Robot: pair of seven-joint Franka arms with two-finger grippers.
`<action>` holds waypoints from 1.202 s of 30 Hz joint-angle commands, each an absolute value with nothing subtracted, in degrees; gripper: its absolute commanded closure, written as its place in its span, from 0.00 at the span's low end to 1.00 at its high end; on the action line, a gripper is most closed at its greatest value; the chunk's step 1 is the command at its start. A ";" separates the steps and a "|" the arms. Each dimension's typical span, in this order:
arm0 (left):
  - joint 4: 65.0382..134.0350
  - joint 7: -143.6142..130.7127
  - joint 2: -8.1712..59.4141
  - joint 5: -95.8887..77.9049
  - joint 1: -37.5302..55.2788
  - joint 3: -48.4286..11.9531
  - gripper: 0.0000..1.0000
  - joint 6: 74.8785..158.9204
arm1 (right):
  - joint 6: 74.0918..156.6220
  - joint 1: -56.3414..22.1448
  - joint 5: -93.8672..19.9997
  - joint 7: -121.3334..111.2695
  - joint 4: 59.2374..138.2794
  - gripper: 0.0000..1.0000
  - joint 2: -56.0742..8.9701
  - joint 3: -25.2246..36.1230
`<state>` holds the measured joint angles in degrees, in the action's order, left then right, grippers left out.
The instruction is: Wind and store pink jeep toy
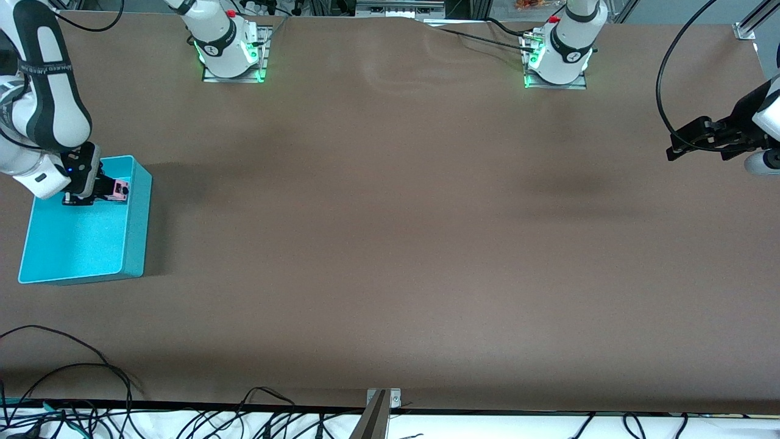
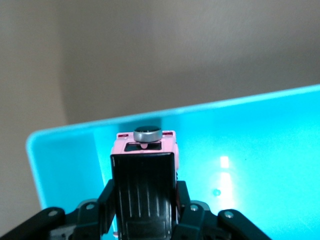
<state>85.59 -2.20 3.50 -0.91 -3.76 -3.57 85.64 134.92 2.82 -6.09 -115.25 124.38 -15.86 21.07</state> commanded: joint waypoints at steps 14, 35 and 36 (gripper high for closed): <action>84.11 -2.90 3.96 0.44 -3.78 -3.87 0.00 84.81 | 137.90 5.19 -9.75 -120.15 118.48 0.85 -24.95 20.83; 84.11 -2.81 3.96 0.44 -3.87 -3.87 0.00 84.55 | 133.08 5.27 -12.66 -116.20 119.62 0.08 -16.80 20.48; 84.11 -2.81 3.96 0.44 -3.87 -3.87 0.00 84.55 | 131.67 5.27 -12.66 -114.45 119.79 0.07 -15.48 20.39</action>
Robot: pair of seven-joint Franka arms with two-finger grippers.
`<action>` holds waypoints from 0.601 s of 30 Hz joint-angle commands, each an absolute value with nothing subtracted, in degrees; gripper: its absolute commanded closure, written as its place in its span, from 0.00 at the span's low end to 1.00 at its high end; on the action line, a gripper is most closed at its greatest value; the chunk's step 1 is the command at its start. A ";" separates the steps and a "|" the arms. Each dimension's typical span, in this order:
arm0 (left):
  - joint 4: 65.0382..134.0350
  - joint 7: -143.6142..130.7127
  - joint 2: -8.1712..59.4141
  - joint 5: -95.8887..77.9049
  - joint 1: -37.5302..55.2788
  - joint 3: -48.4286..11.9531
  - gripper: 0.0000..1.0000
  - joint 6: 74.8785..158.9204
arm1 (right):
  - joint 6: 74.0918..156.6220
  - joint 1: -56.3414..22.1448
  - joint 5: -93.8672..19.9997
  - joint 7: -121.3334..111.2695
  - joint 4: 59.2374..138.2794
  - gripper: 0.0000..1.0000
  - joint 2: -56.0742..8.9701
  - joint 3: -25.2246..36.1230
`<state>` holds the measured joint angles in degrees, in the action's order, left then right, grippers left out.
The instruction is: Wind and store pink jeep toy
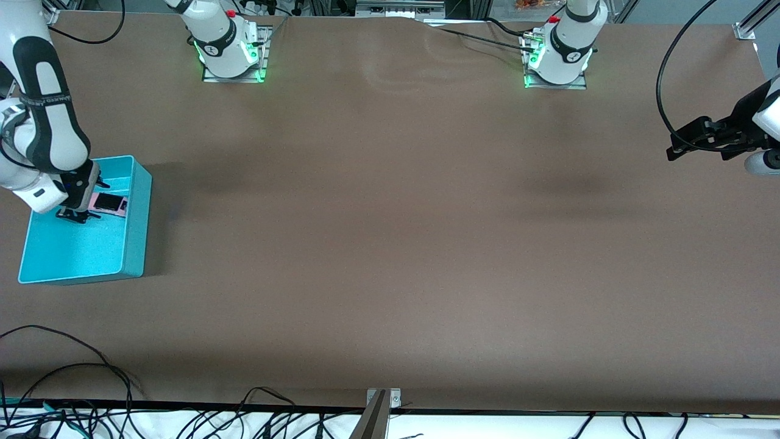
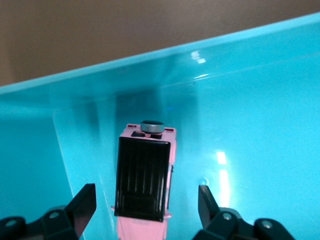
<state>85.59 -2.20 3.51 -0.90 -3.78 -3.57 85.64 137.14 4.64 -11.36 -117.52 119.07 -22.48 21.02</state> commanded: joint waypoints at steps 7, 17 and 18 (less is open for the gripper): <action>84.11 -2.81 3.96 0.44 -3.78 -3.87 0.00 84.55 | 124.28 5.27 -12.57 -100.22 119.97 0.00 -7.40 17.41; 84.11 -2.81 3.96 0.44 -3.87 -3.87 0.00 84.55 | 118.40 5.10 -12.30 -78.52 119.53 0.00 1.75 10.29; 84.11 -2.81 3.96 0.44 -3.87 -3.87 0.00 84.55 | 117.17 5.10 -12.30 -75.09 119.53 0.00 2.37 9.85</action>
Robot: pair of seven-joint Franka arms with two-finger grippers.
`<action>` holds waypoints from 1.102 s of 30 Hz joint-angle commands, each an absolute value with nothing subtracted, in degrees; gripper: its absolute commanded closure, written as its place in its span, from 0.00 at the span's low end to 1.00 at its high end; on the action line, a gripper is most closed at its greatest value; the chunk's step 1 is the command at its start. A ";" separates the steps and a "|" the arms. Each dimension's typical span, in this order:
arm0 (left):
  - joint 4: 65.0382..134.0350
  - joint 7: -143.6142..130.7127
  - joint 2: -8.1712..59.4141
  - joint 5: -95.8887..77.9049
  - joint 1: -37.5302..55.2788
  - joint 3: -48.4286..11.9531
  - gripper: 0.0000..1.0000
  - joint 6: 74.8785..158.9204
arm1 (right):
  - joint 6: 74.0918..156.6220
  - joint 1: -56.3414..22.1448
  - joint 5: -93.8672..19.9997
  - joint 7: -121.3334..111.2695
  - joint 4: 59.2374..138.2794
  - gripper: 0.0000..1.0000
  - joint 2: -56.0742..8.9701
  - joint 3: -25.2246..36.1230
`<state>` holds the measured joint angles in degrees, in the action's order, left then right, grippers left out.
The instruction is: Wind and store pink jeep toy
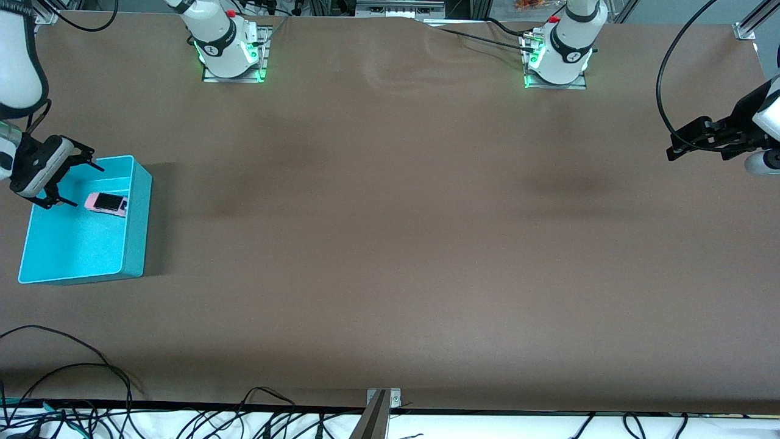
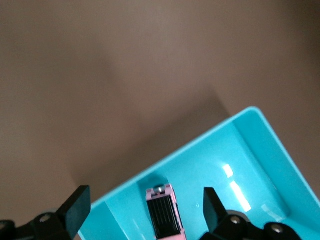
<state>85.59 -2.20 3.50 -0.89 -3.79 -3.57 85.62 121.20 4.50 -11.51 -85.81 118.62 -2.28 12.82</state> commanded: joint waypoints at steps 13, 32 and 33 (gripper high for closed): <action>84.11 -2.81 3.96 0.44 -3.87 -3.87 0.00 84.55 | 104.42 4.49 -11.60 -43.54 106.18 0.00 2.64 5.89; 84.11 -2.81 3.96 0.44 -3.87 -3.87 0.00 84.55 | 88.51 -4.22 0.88 -5.98 90.35 0.00 2.11 5.89; 84.11 -2.81 3.96 0.44 -3.78 -3.87 0.00 84.55 | 88.24 -4.22 0.97 -5.98 90.26 0.00 2.11 5.89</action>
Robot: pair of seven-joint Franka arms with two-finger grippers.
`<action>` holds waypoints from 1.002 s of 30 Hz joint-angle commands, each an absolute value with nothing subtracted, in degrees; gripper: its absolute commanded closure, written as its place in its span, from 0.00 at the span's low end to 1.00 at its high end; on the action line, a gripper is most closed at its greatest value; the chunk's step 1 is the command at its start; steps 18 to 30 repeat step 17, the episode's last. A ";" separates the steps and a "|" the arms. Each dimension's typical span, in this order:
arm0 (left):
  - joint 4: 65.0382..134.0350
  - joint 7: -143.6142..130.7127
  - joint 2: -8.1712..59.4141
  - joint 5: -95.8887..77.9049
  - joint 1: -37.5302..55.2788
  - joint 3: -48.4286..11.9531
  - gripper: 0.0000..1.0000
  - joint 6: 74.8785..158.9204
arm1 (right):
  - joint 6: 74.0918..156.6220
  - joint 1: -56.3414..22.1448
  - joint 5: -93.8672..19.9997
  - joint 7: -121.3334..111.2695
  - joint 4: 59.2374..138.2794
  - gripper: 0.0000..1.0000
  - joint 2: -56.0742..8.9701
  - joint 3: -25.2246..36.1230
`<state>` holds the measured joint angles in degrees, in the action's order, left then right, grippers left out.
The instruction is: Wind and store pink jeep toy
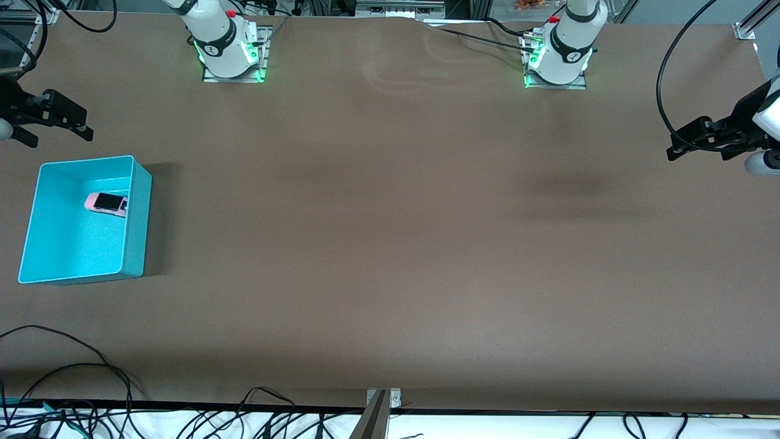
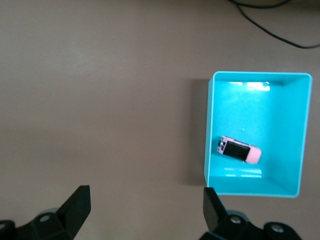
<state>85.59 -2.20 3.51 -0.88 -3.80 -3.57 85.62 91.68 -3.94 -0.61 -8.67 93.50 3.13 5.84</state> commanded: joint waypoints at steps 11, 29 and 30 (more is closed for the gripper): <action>84.11 -2.81 3.96 0.44 -3.87 -3.87 0.00 84.55 | 87.01 -4.22 0.79 -1.23 90.26 0.00 2.20 5.71; 84.11 -2.81 3.96 0.44 -3.78 -3.87 0.00 84.55 | 86.84 -4.13 0.09 -1.32 90.09 0.00 1.67 4.57; 84.11 -2.81 3.96 0.44 -3.78 -3.87 0.00 84.55 | 86.84 -4.13 0.09 -1.32 90.09 0.00 1.67 4.57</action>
